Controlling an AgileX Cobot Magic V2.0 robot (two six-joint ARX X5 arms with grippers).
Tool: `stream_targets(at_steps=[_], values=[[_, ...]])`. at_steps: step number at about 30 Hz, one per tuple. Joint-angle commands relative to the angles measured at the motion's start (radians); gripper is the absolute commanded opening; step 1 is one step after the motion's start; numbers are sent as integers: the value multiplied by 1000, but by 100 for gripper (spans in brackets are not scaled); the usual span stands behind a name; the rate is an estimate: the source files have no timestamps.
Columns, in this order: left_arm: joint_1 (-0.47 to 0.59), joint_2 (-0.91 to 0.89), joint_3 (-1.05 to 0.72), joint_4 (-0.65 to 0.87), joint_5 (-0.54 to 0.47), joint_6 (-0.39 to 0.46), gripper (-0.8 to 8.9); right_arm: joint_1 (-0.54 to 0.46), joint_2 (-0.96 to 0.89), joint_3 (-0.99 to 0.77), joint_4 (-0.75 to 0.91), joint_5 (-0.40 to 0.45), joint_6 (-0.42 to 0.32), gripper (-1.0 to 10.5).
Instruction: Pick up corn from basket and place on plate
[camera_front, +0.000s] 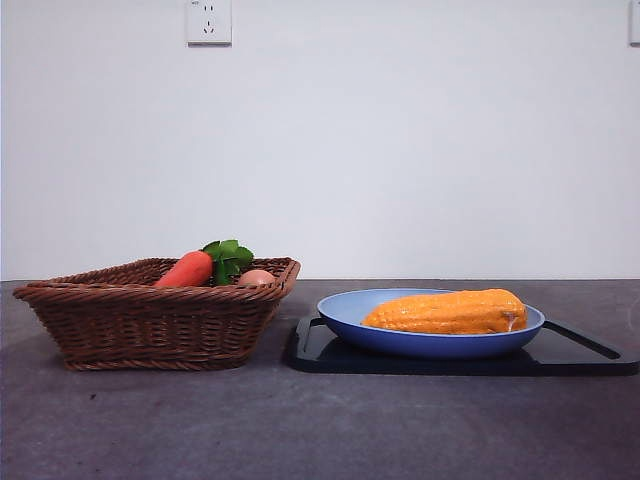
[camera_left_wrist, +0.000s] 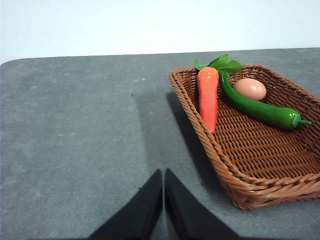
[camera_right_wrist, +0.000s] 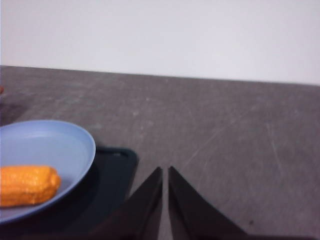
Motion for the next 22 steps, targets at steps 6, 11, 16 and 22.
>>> stream_targets(at_steps=[6, 11, 16, 22], values=[[3, 0, -28, -3, -2, -2, 7, -1, -13, -38, -39, 3, 49, 2], [3, 0, -28, -2, -2, -2, 8, -1, -13, -38, -52, 4, 47, 2], [3, 0, -28, -1, -2, -2, 8, -1, -13, -38, -51, 3, 47, 2], [3, 0, -28, 5, -2, -2, 8, -1, -13, -38, -51, 3, 47, 2]])
